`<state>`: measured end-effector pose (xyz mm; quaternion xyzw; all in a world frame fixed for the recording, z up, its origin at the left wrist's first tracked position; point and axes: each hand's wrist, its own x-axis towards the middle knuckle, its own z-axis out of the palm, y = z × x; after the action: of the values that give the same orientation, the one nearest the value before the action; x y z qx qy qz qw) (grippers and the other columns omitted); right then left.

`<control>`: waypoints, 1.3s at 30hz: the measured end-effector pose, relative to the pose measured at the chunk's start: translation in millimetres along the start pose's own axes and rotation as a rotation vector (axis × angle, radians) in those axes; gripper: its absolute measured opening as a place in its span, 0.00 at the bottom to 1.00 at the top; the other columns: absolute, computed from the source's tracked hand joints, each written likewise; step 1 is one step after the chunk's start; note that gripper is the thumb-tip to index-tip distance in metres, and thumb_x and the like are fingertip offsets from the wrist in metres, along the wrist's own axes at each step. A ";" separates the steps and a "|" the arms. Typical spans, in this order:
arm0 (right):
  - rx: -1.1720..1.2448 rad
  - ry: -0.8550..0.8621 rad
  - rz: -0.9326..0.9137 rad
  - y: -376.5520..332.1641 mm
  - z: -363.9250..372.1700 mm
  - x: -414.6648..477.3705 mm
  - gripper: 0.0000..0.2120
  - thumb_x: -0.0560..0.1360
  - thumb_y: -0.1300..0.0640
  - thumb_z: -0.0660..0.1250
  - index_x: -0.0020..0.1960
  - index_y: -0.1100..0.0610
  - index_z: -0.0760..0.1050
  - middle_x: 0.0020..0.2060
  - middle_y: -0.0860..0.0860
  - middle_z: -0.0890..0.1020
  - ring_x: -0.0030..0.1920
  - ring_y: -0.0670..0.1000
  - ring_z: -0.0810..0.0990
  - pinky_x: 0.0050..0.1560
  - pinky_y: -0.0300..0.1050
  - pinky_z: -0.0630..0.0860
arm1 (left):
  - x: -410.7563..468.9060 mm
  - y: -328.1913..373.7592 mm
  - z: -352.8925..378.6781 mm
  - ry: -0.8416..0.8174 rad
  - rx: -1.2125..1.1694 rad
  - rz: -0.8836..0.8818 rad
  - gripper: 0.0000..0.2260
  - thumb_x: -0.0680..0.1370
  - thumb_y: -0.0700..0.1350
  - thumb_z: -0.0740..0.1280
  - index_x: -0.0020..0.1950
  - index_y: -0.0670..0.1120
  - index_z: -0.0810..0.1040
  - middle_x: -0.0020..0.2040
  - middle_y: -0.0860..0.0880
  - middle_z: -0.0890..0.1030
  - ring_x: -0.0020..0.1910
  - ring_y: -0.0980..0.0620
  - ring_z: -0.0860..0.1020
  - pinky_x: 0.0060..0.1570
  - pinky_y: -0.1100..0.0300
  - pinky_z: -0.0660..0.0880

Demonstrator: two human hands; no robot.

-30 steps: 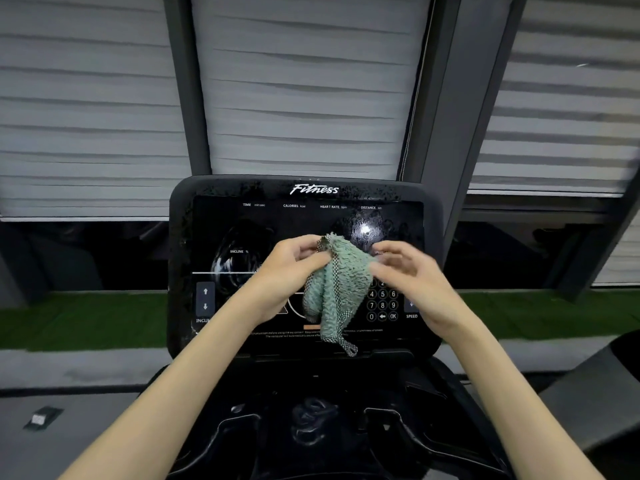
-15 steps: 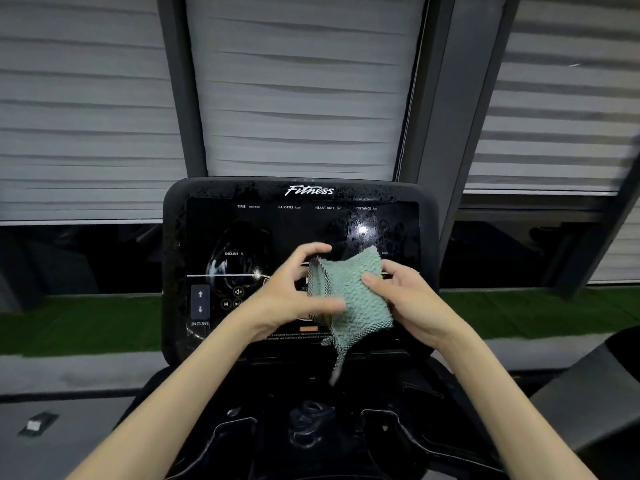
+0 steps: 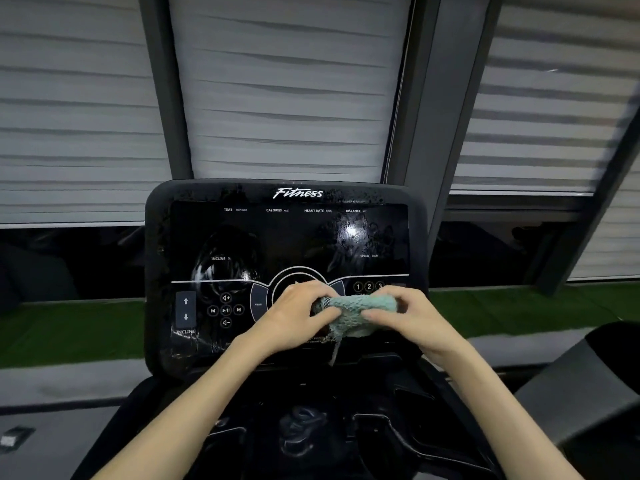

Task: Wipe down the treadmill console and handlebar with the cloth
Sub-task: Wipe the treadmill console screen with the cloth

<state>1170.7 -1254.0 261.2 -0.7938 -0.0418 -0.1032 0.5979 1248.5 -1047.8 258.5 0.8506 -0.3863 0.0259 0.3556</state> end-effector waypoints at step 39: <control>-1.008 0.484 -0.768 28.9 -118.6 161.9 0.20 0.67 0.73 0.65 0.58 0.63 0.79 0.54 0.62 0.77 0.50 0.61 0.74 0.50 0.48 0.72 | 85.3 -89.2 31.7 0.510 0.861 -0.029 0.28 0.81 0.53 0.52 0.79 0.42 0.57 0.80 0.43 0.53 0.79 0.42 0.54 0.72 0.43 0.57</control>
<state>1320.5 -1385.0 299.9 -0.8589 -0.1328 -0.4899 0.0679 1361.2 -1082.0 209.9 0.8920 -0.2295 0.3854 0.0555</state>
